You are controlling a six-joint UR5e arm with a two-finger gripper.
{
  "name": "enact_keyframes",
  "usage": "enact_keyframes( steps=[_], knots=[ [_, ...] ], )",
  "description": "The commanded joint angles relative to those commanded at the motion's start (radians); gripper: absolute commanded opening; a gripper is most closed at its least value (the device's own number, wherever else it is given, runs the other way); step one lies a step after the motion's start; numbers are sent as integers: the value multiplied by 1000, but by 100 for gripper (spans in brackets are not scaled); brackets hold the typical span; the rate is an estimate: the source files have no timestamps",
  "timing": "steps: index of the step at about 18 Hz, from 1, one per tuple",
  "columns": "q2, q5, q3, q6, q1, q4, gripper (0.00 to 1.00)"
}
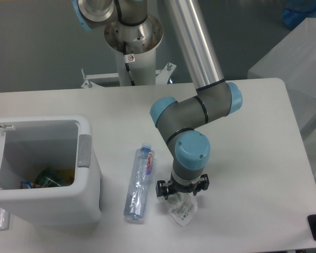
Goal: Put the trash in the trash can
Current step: 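Lower the open gripper down onto the crumpled clear plastic wrapper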
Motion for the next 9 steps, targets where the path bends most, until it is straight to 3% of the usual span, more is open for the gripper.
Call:
enact_keyframes(
  steps=[7, 9],
  knots=[
    [6, 6, 2, -2, 0, -2, 31],
    [8, 6, 2, -3, 0, -2, 10]
  ],
)
